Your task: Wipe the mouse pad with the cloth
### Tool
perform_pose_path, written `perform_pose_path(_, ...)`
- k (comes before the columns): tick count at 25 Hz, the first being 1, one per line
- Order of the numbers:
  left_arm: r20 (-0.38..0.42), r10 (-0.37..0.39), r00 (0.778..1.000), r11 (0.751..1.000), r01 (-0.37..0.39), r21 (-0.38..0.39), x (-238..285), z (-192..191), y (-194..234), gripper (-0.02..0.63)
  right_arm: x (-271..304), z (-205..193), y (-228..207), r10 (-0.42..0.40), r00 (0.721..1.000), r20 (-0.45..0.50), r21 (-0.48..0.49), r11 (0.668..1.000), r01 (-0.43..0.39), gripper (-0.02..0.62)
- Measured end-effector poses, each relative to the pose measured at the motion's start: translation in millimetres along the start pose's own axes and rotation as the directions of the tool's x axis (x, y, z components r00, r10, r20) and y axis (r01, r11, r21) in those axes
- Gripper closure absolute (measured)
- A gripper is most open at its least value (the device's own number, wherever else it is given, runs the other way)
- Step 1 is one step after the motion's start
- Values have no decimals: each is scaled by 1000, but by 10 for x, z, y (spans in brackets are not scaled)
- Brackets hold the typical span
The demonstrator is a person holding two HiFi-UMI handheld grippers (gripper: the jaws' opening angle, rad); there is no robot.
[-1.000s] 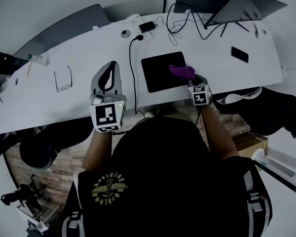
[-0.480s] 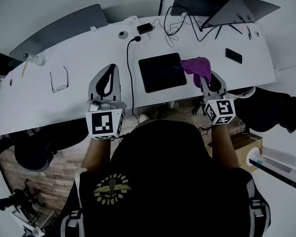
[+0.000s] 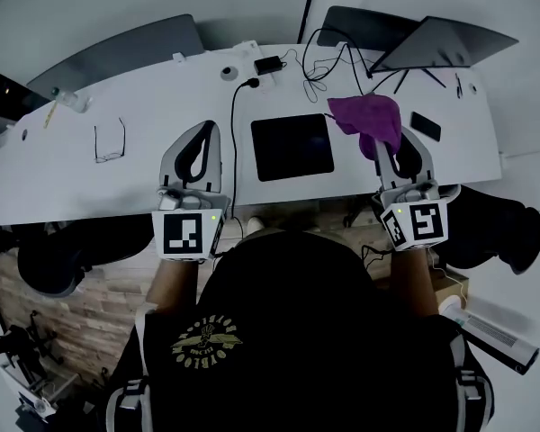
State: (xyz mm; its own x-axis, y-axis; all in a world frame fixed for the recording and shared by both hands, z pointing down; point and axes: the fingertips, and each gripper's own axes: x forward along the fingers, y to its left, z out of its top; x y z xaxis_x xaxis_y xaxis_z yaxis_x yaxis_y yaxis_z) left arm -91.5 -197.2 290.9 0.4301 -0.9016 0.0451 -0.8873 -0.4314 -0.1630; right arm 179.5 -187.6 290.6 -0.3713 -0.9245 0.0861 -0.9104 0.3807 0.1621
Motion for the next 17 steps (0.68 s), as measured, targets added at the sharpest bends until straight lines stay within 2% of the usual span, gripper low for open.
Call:
perform_pose_path(2, 25, 30, 999, 1000, -30, -7, 57, 36, -48, 604, 36, -5, -56, 29, 1000, 5, 4, 1000, -29, 503)
perform_pose_path(10, -2, 105, 994, 993, -105, 48, 109, 164, -464, 604, -30, -102, -439, 79, 995, 52, 33, 996, -81, 503)
perform_pose_path(17, 14, 155, 988, 985, -155, 71, 151, 347, -774, 604, -139, -124, -729, 114, 990, 84, 56, 991, -119, 503)
